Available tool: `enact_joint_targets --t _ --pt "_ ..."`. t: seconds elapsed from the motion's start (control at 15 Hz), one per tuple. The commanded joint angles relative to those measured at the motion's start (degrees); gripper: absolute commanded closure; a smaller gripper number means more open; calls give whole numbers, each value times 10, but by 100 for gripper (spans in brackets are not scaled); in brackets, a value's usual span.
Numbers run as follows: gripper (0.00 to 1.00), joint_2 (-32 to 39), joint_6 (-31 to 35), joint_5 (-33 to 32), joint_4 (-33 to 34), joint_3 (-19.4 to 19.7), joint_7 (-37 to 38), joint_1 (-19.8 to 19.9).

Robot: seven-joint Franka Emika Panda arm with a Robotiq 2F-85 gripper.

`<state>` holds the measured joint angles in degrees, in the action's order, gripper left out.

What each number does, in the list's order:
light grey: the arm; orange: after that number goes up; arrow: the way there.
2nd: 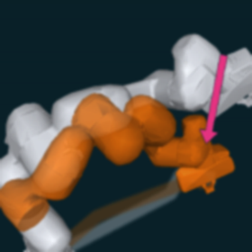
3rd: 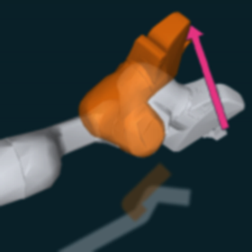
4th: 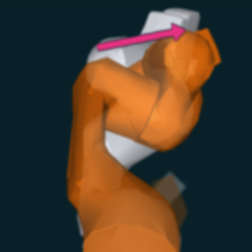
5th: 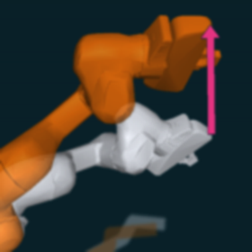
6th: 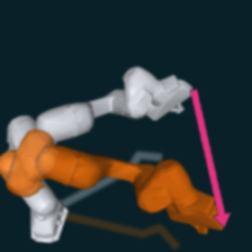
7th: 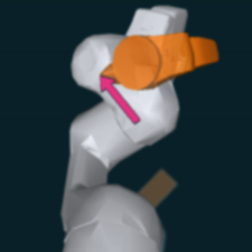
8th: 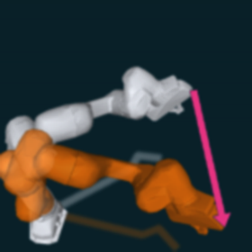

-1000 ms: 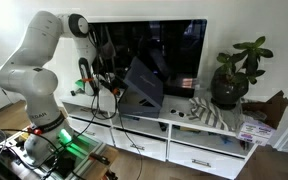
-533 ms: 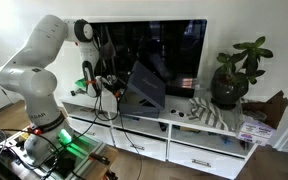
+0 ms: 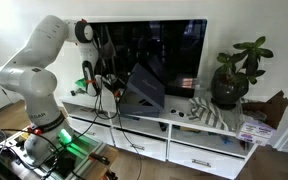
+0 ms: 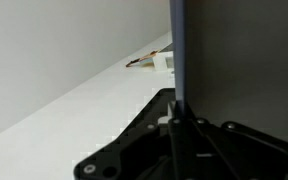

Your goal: Pick up the shoe box lid and cover the shoe box with the shoe box lid firmly

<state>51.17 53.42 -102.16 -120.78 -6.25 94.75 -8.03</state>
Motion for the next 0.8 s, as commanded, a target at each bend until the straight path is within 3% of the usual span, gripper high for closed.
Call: enact_joint_targets --t 0.0,0.2,0.27,0.4,0.73 --pt "99 -1 -18 -26 1 -1 -29 -12" --pt "90 1 -18 -29 -1 -5 -41 -18" --pt "69 -1 -11 -31 -4 -10 -43 -19" --pt "64 -4 -3 -33 -7 -20 -48 -20" --pt "31 -15 37 -27 -12 -51 -58 -15"
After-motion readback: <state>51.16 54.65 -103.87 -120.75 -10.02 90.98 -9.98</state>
